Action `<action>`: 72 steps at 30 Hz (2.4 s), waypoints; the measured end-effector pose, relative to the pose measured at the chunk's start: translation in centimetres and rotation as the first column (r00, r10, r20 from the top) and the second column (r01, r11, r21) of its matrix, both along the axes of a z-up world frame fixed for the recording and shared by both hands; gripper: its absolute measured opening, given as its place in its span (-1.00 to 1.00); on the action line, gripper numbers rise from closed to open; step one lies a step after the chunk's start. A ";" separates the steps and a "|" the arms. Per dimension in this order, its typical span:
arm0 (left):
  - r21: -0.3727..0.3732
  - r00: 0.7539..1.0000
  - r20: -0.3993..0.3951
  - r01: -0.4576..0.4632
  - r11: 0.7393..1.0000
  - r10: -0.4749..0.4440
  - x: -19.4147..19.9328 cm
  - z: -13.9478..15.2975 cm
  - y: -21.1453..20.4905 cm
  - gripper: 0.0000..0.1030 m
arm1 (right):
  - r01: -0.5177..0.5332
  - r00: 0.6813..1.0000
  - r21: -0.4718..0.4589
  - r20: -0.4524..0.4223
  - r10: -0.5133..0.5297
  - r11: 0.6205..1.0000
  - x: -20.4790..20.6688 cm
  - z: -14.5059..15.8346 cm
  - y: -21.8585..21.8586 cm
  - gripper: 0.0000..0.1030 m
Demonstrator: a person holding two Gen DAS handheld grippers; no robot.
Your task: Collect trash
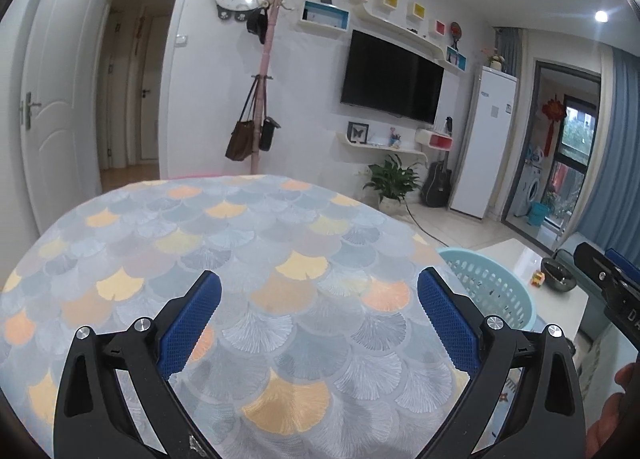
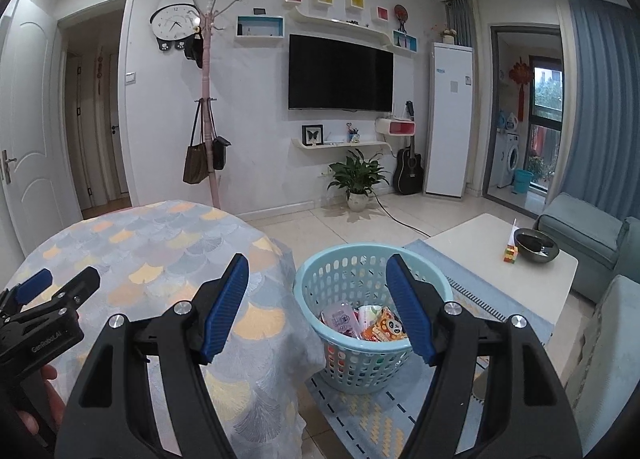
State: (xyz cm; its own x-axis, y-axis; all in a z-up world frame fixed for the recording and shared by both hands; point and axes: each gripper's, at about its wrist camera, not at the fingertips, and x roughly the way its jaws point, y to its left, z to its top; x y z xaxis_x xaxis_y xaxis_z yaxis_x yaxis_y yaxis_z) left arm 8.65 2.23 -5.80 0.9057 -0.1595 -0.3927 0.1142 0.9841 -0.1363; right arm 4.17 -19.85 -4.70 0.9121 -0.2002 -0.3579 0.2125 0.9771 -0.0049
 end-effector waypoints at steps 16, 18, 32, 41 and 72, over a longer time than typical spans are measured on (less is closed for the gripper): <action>0.031 1.000 0.014 0.006 1.000 -0.006 -0.1 0.2 -0.3 0.85 | -0.016 0.998 0.056 -0.060 0.020 0.998 1.0 -1.9 -1.3 0.51; 0.030 1.000 0.011 0.004 1.000 -0.005 -0.1 0.2 -0.2 0.85 | -0.012 0.998 0.053 -0.065 0.016 0.999 1.1 -2.2 -1.2 0.51; 0.023 1.000 0.015 0.024 0.999 -0.024 -0.1 0.0 -0.4 0.85 | -0.015 1.000 0.042 -0.012 0.015 0.999 0.1 -1.3 -0.7 0.55; 0.015 1.000 0.002 0.022 1.000 -0.022 -0.2 0.1 -0.2 0.85 | -0.026 1.000 0.065 0.000 0.026 0.998 -0.2 -0.7 -1.0 0.69; 0.015 1.000 0.004 0.025 1.000 -0.025 -0.1 0.1 -0.2 0.85 | -0.045 0.998 0.092 -0.032 0.048 0.995 0.7 -1.1 -0.9 0.72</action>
State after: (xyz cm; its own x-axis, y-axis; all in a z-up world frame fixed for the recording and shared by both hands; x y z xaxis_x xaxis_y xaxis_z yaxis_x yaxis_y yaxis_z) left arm 8.59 1.98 -5.73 0.9030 -0.1764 -0.3917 0.1394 0.9828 -0.1212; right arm 4.85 -20.80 -5.83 0.9066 -0.1230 -0.4037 0.1681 0.9827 0.0781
